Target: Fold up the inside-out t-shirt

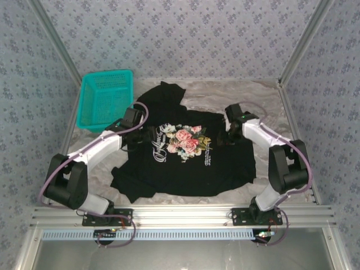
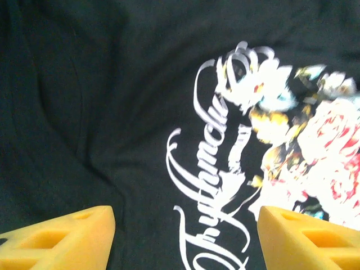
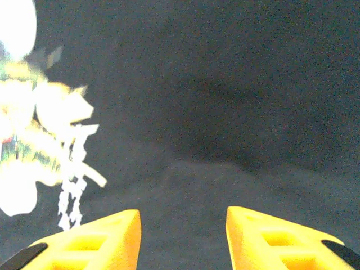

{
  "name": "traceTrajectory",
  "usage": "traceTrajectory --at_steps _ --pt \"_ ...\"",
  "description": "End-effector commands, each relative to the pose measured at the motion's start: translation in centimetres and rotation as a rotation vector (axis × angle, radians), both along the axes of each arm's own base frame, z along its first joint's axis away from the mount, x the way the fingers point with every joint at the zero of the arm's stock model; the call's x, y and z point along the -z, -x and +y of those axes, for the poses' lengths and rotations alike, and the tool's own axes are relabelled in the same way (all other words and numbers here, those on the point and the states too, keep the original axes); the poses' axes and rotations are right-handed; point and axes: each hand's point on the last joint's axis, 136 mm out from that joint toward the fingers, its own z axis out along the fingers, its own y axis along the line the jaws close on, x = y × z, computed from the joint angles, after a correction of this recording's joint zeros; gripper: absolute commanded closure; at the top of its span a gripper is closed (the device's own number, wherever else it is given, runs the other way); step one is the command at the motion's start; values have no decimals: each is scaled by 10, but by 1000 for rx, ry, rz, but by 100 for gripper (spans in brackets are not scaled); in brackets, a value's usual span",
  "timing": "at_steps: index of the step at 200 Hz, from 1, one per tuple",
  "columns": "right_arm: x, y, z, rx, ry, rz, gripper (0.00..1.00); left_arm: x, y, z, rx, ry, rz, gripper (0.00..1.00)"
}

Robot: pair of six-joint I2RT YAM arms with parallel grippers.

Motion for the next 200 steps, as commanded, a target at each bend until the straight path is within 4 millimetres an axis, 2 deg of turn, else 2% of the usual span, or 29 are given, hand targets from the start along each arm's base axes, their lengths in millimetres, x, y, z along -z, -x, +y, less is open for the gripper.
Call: traceTrajectory --at_steps 1,34,68,71,92,108,117,132,143,151,171,179,182,188,200 --pt "20 -6 9 51 -60 25 54 25 20 -16 77 7 100 32" --pt "40 -33 -12 100 -6 29 56 46 10 -31 107 -6 118 32" --pt "47 -59 -42 171 43 41 58 63 -12 -47 120 -1 135 32" --pt "42 -71 -45 184 36 21 58 64 -15 -48 120 0 135 32" --pt "41 -98 -64 241 29 -1 59 71 -36 -61 126 3 132 32" --pt "35 -121 -71 261 5 -28 59 72 -57 -72 136 0 120 33" --pt "27 -130 -71 253 -7 -45 59 68 -69 -79 153 3 106 32" --pt "0 -141 -71 233 -4 -117 58 50 -84 -86 172 1 75 32" --pt "-19 -129 -76 224 19 -135 57 30 -88 -89 181 13 39 32" --pt "-25 -114 -81 222 46 -137 57 12 -87 -88 182 25 8 32" --pt "-41 -71 -108 271 153 -143 54 -30 -71 -80 179 57 -65 31" --pt "-44 -57 -119 288 193 -135 52 -41 -61 -73 167 64 -90 30" --pt "-36 -44 -123 294 209 -104 51 -44 -58 -70 162 64 -96 30" --pt "-32 -33 -130 309 229 -81 51 -51 -52 -65 152 67 -116 30" --pt "-26 -22 -143 344 262 -55 51 -54 -40 -53 128 51 -126 30"
